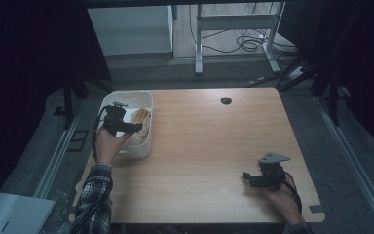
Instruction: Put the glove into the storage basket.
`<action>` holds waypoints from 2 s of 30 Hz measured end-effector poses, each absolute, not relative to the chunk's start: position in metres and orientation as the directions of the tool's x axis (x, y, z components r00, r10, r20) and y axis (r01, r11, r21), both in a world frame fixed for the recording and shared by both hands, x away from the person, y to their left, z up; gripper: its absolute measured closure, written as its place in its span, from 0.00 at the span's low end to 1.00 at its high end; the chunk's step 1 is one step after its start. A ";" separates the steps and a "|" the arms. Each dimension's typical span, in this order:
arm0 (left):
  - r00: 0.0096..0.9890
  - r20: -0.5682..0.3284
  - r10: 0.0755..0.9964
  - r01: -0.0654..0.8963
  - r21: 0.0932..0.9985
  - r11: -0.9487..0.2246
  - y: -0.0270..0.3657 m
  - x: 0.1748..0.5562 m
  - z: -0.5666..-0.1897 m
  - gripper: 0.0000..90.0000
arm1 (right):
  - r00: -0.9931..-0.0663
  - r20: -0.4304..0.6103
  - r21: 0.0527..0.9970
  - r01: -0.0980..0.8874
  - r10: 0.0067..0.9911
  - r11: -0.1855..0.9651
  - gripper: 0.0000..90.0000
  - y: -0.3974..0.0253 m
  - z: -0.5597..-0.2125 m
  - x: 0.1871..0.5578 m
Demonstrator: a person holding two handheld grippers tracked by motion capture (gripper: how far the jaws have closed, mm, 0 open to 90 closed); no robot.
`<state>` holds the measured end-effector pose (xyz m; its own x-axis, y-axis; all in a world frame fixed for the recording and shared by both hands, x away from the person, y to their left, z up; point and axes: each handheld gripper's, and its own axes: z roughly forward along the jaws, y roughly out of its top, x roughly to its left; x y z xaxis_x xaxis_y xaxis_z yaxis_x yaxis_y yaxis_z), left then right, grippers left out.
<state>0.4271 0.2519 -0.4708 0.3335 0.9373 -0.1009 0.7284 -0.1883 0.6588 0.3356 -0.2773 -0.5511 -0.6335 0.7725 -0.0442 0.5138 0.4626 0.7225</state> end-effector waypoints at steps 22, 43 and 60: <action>0.450 -0.123 0.885 0.615 0.761 -0.206 0.236 0.383 -0.462 0.04 | -0.634 -0.045 0.720 0.515 0.772 0.465 0.18 -0.277 -0.551 0.336; 0.620 -0.098 0.778 0.494 0.819 -0.290 0.182 0.337 -0.473 0.03 | -0.634 -0.044 0.720 0.515 0.772 0.465 0.18 -0.277 -0.551 0.336; 0.699 -0.082 0.711 0.485 0.785 -0.386 0.149 0.309 -0.542 0.02 | -0.635 -0.045 0.719 0.516 0.772 0.466 0.17 -0.277 -0.551 0.336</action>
<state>0.3094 0.1487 -0.5416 0.6985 0.7108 -0.0823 0.4852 -0.3860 0.7846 0.3355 -0.2772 -0.5506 -0.6346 0.7715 -0.0446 0.5162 0.4661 0.7186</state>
